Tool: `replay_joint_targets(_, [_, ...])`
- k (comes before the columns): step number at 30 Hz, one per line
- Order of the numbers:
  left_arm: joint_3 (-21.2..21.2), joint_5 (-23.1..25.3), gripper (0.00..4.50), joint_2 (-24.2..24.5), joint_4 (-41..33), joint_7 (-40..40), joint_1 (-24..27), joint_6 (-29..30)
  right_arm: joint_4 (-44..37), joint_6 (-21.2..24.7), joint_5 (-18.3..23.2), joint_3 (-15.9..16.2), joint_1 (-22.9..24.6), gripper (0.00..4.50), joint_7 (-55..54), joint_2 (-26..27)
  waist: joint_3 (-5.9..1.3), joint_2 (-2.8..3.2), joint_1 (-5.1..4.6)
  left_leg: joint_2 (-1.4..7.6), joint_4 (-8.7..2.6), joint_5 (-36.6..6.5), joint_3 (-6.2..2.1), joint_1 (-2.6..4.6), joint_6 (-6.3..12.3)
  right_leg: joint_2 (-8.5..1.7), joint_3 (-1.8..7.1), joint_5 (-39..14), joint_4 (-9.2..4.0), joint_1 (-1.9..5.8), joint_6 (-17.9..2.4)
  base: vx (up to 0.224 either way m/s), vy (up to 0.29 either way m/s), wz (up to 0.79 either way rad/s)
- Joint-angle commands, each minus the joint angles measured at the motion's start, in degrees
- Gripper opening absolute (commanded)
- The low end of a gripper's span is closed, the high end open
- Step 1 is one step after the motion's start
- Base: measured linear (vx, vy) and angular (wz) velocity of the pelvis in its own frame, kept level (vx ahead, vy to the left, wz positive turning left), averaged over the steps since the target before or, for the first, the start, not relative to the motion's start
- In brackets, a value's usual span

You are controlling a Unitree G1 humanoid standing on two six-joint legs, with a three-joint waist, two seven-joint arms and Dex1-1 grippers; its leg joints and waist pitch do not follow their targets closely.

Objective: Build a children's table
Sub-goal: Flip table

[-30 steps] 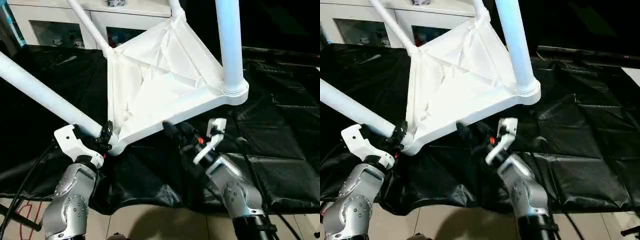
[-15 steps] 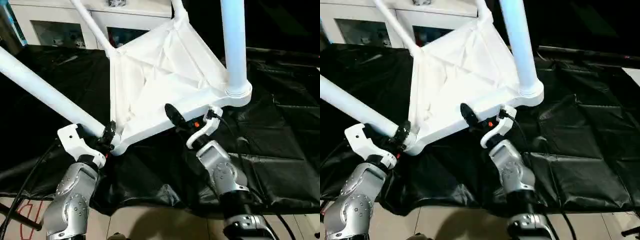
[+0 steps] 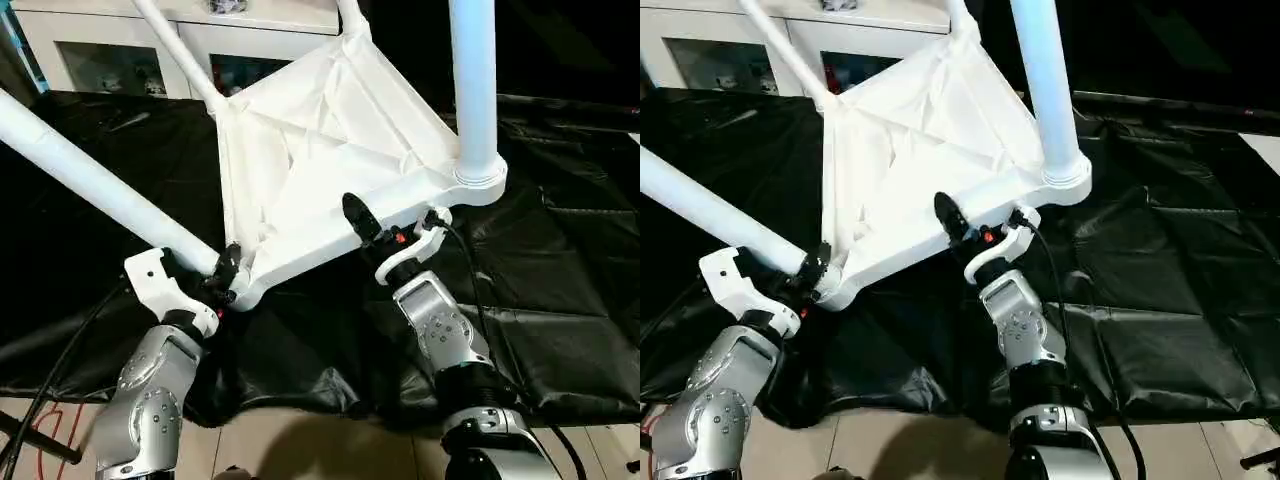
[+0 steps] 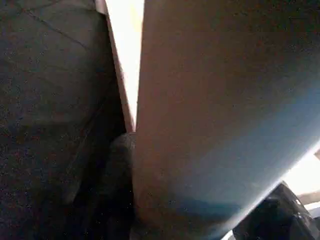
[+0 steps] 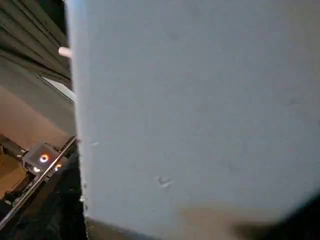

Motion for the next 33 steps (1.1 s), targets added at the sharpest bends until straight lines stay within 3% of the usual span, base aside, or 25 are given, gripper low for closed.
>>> replay_joint_targets(1, [-1.9, -3.2, 2.14, -1.6, -0.2, -2.5, -0.2, 1.3, 1.4, -0.5, 0.0, -1.0, -1.8, 3.24, -0.6, 0.9, -3.23, 0.39, -0.20, 2.18, -4.31, -6.4, -0.30, 1.29, 0.12, -3.11, 1.95, 1.1, -3.23, 2.06, -10.5, 0.000, 0.000, 0.00])
replay_joint_targets(8, [-2.3, -2.4, 2.14, -1.3, 0.4, -2.6, -0.5, 0.8, 2.0, -1.2, -0.3, -1.4, -2.2, 2.73, -0.8, 0.5, -3.26, 0.47, -0.23, 2.20, -4.27, -5.9, -0.32, 1.27, 0.17, -3.05, 1.93, 1.7, -3.14, 2.05, -10.5, 0.000, 0.000, 0.00])
replay_joint_targets(9, [-2.5, -1.9, 2.70, -1.1, 0.8, -2.2, -0.7, 0.8, 2.2, -1.6, -0.3, -1.8, -2.5, 2.65, -1.1, 0.3, -3.26, 0.42, -0.22, 2.18, -4.26, -5.9, -0.30, 1.29, 0.24, -3.08, 1.94, 1.7, -3.17, 2.07, -10.5, 0.000, 0.000, 0.00])
replay_joint_targets(10, [-2.5, -1.8, 2.84, -1.1, 0.9, -2.2, -0.7, 0.8, 2.2, -1.6, -0.3, -1.9, -2.5, 2.60, -1.2, 0.3, -3.26, 0.44, -0.25, 2.13, -4.23, -5.8, -0.26, 1.27, 0.15, -3.07, 1.96, 1.7, -3.14, 2.06, -10.6, 0.000, 0.000, 0.00])
replay_joint_targets(11, [-2.3, -1.9, 2.84, -1.2, 1.3, -2.1, -0.9, 0.7, 2.3, -1.9, -0.2, -2.2, -2.8, 2.55, -1.4, 0.1, -3.26, 0.65, -0.18, 2.08, -4.21, -5.7, -0.25, 1.29, 0.02, -3.11, 1.98, 1.6, -3.14, 2.01, -10.7, 0.000, 0.000, 0.00])
replay_joint_targets(14, [-2.1, -2.2, 3.11, -1.1, 1.8, -2.3, -1.1, 0.5, 2.1, -2.4, -0.2, -2.6, -3.0, 2.38, -1.7, -0.3, -3.39, 0.55, -0.23, 2.12, -4.18, -5.5, -0.28, 1.25, -0.10, -3.03, 1.90, 2.4, -3.01, 2.14, -11.1, 0.000, 0.000, 0.00])
replay_joint_targets(15, [-2.1, -2.0, 3.27, -0.8, 2.2, -2.5, -1.2, 0.4, 2.0, -2.7, -0.2, -2.9, -3.1, 2.31, -2.0, -0.6, -3.49, 0.38, -0.24, 1.99, -3.93, -4.1, -0.21, 1.18, 0.67, -2.98, 1.93, 4.4, -2.83, 2.28, -11.1, 0.000, 0.000, 0.00])
replay_joint_targets(17, [-1.7, -1.6, 3.31, 0.0, 2.6, -2.8, -1.4, 0.2, 1.9, -3.3, -0.4, -3.4, -3.4, 2.28, -2.5, -1.2, -3.46, 0.64, -0.13, 1.94, -3.85, -3.2, -0.16, 1.11, 1.36, -3.06, 1.96, 5.2, -2.74, 2.24, -11.5, 0.000, 0.000, 0.00])
replay_joint_targets(23, [-1.8, -1.8, 3.78, 6.5, 0.9, -9.5, 1.2, 1.5, 0.8, -5.1, -1.0, -5.5, -4.2, 2.20, -4.4, -3.9, -3.43, 1.09, -0.18, 2.00, -3.90, -4.0, -0.14, 1.39, 1.26, -2.79, 1.78, 4.1, -2.72, 1.96, -11.7, 0.000, 0.000, 0.00])
replay_joint_targets(24, [-1.9, -1.8, 3.78, 8.0, 0.2, -11.1, 2.2, 1.8, 0.7, -5.4, -1.2, -5.7, -4.4, 2.20, -4.5, -4.4, -3.38, 1.41, -0.17, 2.06, -3.96, -4.4, -0.19, 1.42, 0.82, -2.84, 1.77, 3.6, -2.74, 1.90, -11.7, 0.000, 0.000, 0.00])
replay_joint_targets(25, [-2.0, -1.8, 4.03, 9.1, -0.3, -12.2, 3.0, 2.0, 0.8, -5.8, -1.3, -6.0, -4.6, 2.20, -4.6, -4.8, -3.34, 1.32, -0.25, 2.01, -4.01, -4.7, -0.18, 1.33, 0.65, -2.77, 1.76, 3.2, -2.75, 1.95, -11.7, 0.000, 0.000, 0.00])
replay_joint_targets(27, [-1.8, -1.7, 4.09, 10.8, -1.0, -13.7, 4.5, 2.0, 1.0, -6.3, -1.2, -6.6, -5.0, 2.19, -5.0, -5.6, -3.29, 1.51, -0.18, 2.04, -4.06, -5.8, -0.07, 1.53, 0.02, -2.78, 1.83, 2.3, -2.81, 1.79, -11.6, 0.000, 0.000, 0.00])
replay_joint_targets(30, [-2.0, -1.7, 4.30, 13.2, -2.2, -16.1, 7.0, 1.7, -0.4, -7.2, -1.9, -7.2, -4.9, 2.16, -6.8, -7.0, -3.21, 1.24, -0.11, 2.07, -4.14, -6.7, 0.01, 1.58, -0.34, -2.74, 1.85, 1.6, -2.88, 1.75, -11.3, 0.000, 0.000, 0.00])
replay_joint_targets(33, [-4.6, -0.4, 4.48, 15.3, -3.6, -19.0, 8.7, 1.0, -2.1, -7.7, -3.1, -6.9, -4.5, 2.14, -7.6, -8.0, -3.06, 1.17, 0.09, 2.09, -4.34, -7.3, -0.03, 1.46, -0.53, -2.80, 1.89, -0.5, -2.98, 1.73, -10.3, 0.000, 0.000, 0.00])
